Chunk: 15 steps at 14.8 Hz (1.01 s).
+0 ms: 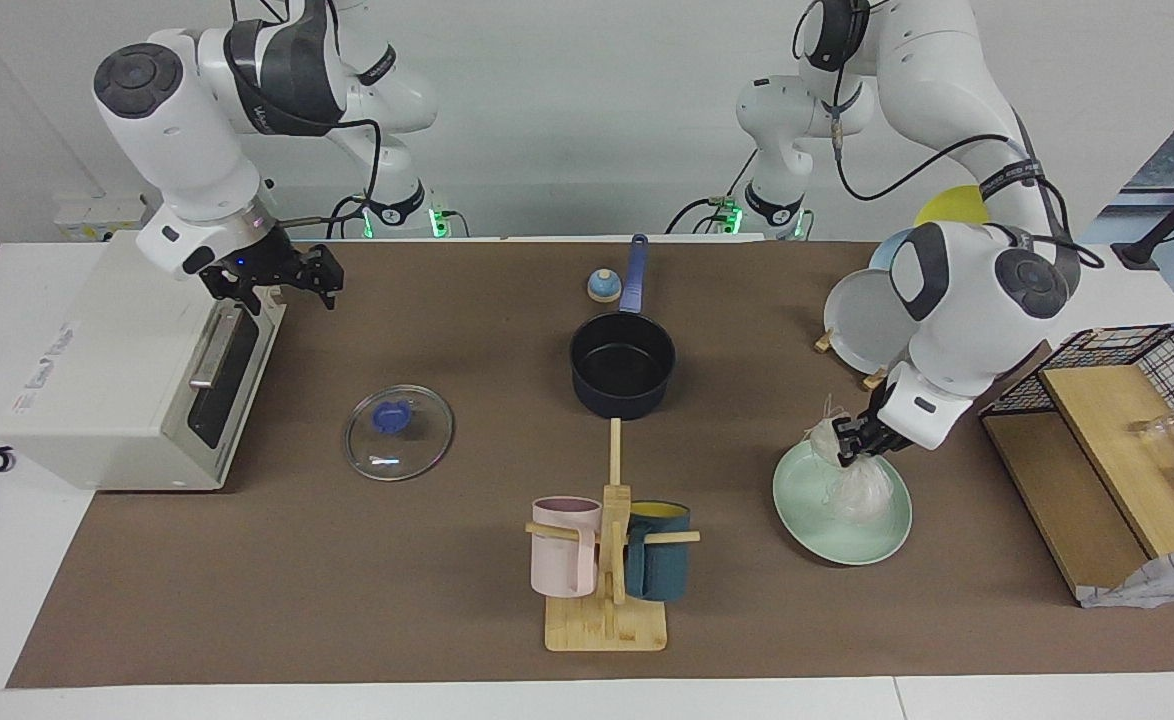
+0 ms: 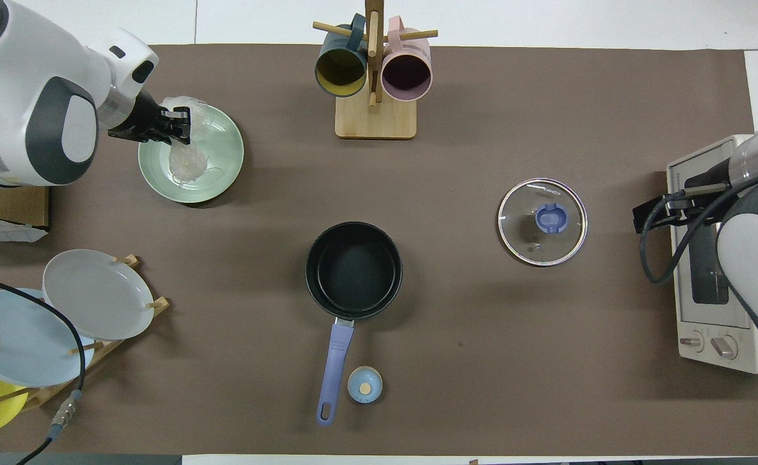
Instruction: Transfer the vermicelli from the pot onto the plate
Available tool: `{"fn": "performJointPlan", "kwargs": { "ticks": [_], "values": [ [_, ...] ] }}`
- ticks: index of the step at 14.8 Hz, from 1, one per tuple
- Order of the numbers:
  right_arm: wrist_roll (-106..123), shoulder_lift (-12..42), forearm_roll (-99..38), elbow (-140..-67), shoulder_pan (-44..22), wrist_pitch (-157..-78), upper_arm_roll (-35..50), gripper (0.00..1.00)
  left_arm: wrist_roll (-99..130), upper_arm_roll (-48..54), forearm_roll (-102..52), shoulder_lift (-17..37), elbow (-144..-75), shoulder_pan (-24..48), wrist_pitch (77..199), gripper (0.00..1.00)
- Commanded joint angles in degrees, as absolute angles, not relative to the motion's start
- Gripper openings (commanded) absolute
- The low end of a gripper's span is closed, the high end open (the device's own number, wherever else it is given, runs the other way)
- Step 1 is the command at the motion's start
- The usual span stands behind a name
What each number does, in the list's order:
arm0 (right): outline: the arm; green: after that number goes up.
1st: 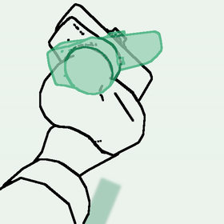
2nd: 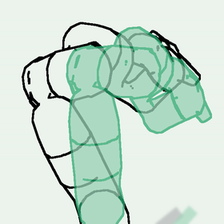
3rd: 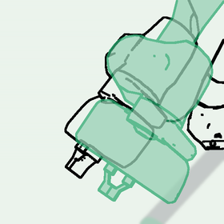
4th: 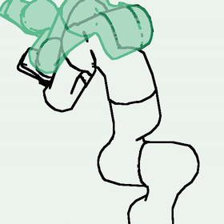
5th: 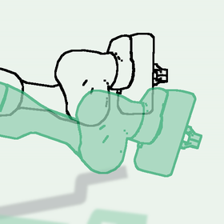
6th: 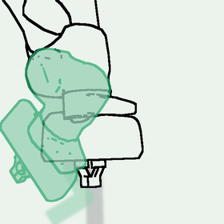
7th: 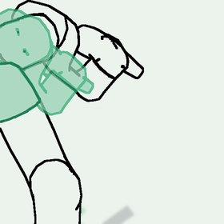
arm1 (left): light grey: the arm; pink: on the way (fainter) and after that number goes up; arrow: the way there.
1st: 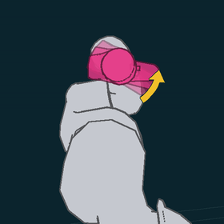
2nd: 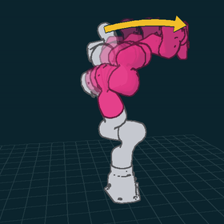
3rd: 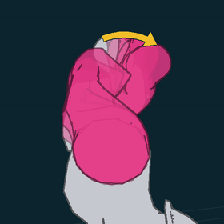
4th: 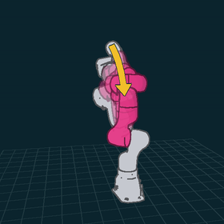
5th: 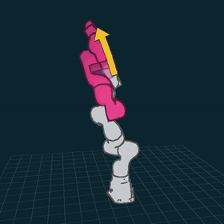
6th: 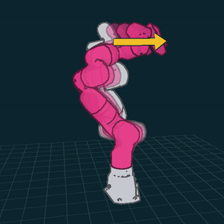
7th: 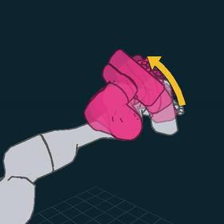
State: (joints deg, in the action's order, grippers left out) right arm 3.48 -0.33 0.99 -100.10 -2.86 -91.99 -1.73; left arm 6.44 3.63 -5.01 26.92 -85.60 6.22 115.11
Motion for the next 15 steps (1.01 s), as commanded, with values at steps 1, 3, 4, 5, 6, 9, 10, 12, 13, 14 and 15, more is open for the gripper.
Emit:
{"fn": "performJointPlan", "kwargs": {
  "ticks": [1, 3, 4, 5, 6, 9, 10, 12, 13, 14, 15],
  "values": [
    [3.34, 1.22, 1.84, -95.47, -2.38, -87.73, -1.67, 1.0, 2.91, 3.96, -3.96, 26.28, -90.43, 5.89, 120.92, 0.0],
    [3.08, 1.76, 1.76, -94.22, -2.54, -86.49, -2.45, 1.0, 1.86, 3.95, -3.78, 26.89, -91.67, 5.8, 123.65, 0.0],
    [2.99, 1.76, 1.76, -94.31, -2.72, -86.66, -3.07, 1.0, -0.5, 3.87, -3.26, 27.07, -91.76, 5.71, 124.45, 0.0],
    [3.08, 1.41, 1.67, -94.65, -2.64, -87.18, -3.42, 1.0, -2.88, 3.87, -3.16, 26.9, -93.15, 5.63, 125.41, 0.0],
    [3.25, 1.06, 1.23, -95.01, -2.29, -87.19, -3.43, 1.0, -4.03, 3.87, -3.25, 26.46, -94.99, 5.54, 127.51, 0.0],
    [3.25, 0.53, 0.88, -95.45, -2.11, -87.19, -3.52, 1.0, -4.22, 3.87, -3.25, 26.19, -96.24, 5.45, 128.94, 0.59],
    [3.25, 0.44, 0.88, -95.45, -1.94, -87.27, -3.52, 1.0, -4.22, 3.87, -3.25, 26.02, -96.07, 5.45, 128.5, 1.0],
    [3.86, 0.53, 0.09, -95.19, -1.23, -89.2, -3.43, 1.0, -4.13, 3.95, -3.25, 24.45, -94.58, 4.4, 124.22, 1.0],
    [3.78, 0.61, 0.26, -94.84, -1.23, -88.86, -3.43, 1.0, -3.43, 3.87, -3.34, 23.22, -93.18, 4.39, 120.71, 1.0],
    [3.78, 0.53, 0.18, -94.75, -0.88, -88.6, -3.51, 1.0, -2.56, 3.78, -3.34, 21.55, -91.95, 4.31, 116.93, 1.0],
    [3.78, 0.35, 0.26, -94.66, -0.7, -87.98, -3.95, 1.0, -0.55, 3.78, -3.25, 19.27, -91.15, 4.22, 113.24, 1.0]
  ]
}}
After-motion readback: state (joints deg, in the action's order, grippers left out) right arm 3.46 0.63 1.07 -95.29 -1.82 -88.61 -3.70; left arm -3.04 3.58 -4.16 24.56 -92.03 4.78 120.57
